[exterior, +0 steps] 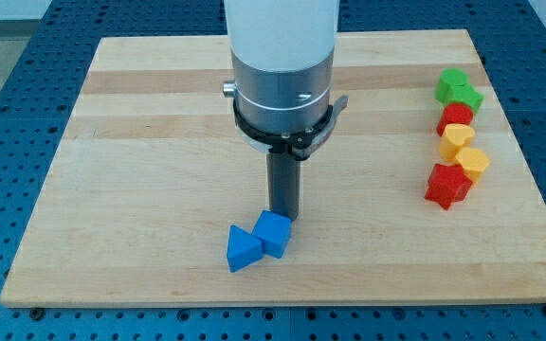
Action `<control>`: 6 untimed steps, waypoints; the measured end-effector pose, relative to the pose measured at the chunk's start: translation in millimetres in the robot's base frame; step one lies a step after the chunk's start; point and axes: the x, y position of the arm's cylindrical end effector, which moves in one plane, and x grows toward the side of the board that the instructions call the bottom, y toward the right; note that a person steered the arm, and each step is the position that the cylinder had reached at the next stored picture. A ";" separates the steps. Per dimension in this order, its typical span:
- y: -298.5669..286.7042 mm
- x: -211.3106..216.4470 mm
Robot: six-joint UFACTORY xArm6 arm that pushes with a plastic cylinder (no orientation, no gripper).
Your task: Separate red star from yellow hexagon
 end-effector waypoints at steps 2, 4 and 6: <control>81.2 5.3; 220.5 34.1; 230.4 -33.8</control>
